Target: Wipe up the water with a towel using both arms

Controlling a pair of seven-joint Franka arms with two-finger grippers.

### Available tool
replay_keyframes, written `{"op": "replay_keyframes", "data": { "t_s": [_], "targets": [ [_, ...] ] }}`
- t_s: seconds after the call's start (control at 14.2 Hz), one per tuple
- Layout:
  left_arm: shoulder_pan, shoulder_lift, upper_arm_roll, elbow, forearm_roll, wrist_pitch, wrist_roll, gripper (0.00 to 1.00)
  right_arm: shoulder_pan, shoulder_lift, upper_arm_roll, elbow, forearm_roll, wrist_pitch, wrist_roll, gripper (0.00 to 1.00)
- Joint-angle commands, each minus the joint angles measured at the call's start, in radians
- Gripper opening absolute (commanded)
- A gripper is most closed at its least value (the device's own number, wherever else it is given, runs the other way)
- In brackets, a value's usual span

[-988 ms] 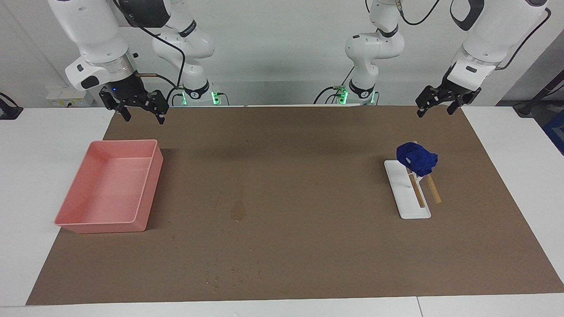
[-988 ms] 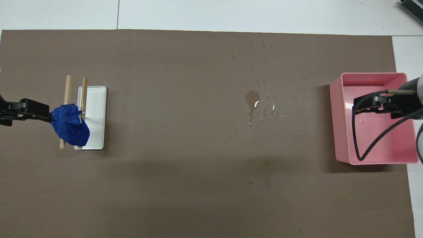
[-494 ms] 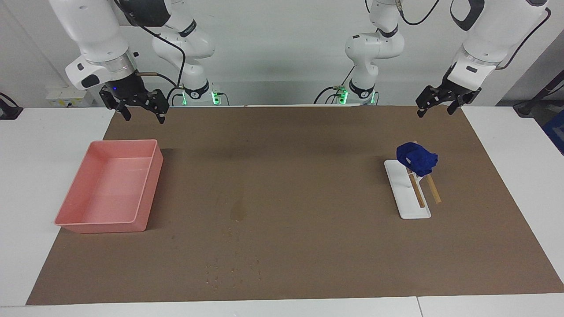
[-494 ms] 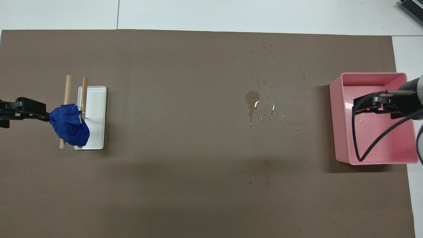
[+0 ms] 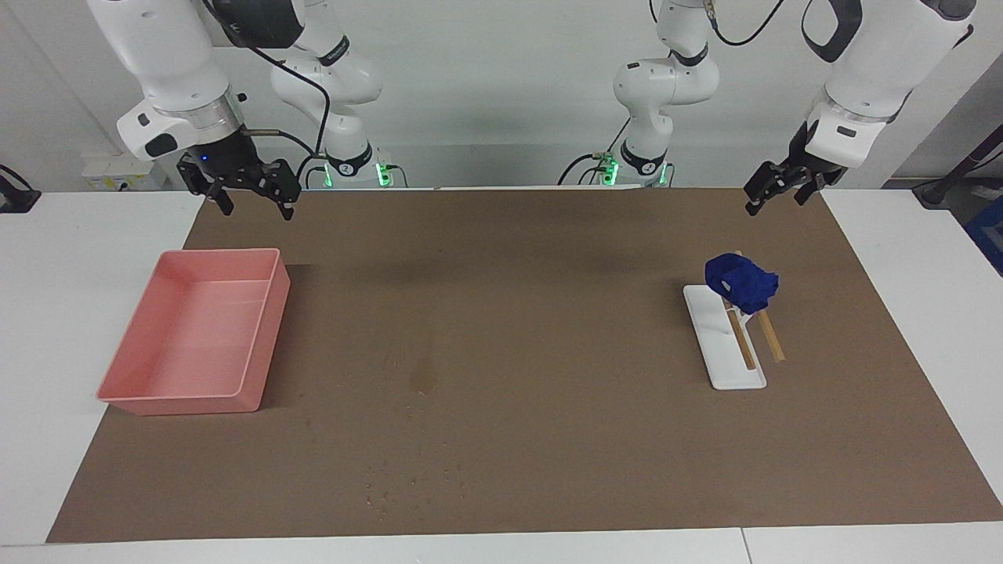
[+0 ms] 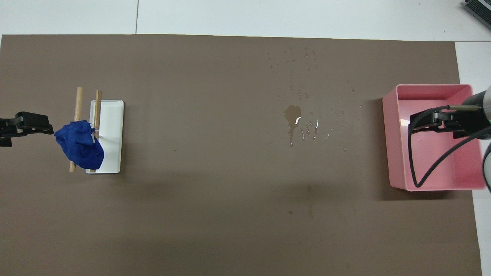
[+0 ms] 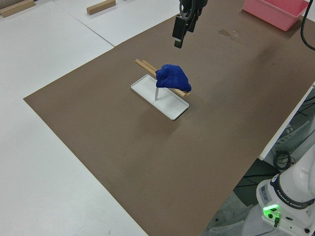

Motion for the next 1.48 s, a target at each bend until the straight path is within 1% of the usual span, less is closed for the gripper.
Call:
{"op": "replay_keyframes", "data": {
  "t_s": [0.0,0.14,0.35,0.56,0.78,0.92,1.06,1.27,1.34,1.41],
  "targets": [
    [0.033,-0.049,-0.009,-0.134,0.018,0.138,-0.013,1.0,-0.007,-0.023,0.003,-0.025,-0.003,-0.002,-0.022,1.0],
    [0.04,-0.017,-0.009,-0.162,0.018,0.206,-0.034,1.0,-0.007,-0.023,0.004,-0.025,-0.003,-0.001,-0.021,1.0],
    [0.043,0.015,-0.009,-0.214,0.018,0.296,-0.143,1.0,-0.006,-0.024,0.004,-0.025,-0.003,-0.001,-0.019,1.0],
    [0.043,0.027,-0.009,-0.246,0.018,0.353,-0.249,1.0,-0.006,-0.026,0.004,-0.028,-0.003,-0.002,-0.016,1.0],
    [0.034,0.041,-0.011,-0.249,0.017,0.389,-0.414,1.0,-0.007,-0.027,0.004,-0.029,-0.003,-0.004,-0.015,1.0],
    [0.029,0.044,-0.011,-0.272,0.017,0.399,-0.433,1.0,-0.007,-0.034,0.004,-0.04,-0.001,-0.004,-0.015,1.0],
    [0.024,0.043,-0.012,-0.313,0.017,0.459,-0.439,1.0,-0.007,-0.034,0.004,-0.041,-0.001,-0.004,-0.015,1.0],
    [0.023,0.047,-0.012,-0.327,0.017,0.476,-0.467,1.0,-0.007,-0.034,0.004,-0.041,-0.001,-0.004,-0.013,1.0],
    [0.023,0.054,-0.012,-0.326,0.017,0.478,-0.478,0.86,-0.007,-0.034,0.004,-0.041,-0.001,-0.004,-0.013,1.0],
    [0.021,0.055,-0.012,-0.323,0.017,0.475,-0.484,0.65,-0.007,-0.034,0.004,-0.041,-0.001,-0.004,-0.013,1.0]
  ]
}}
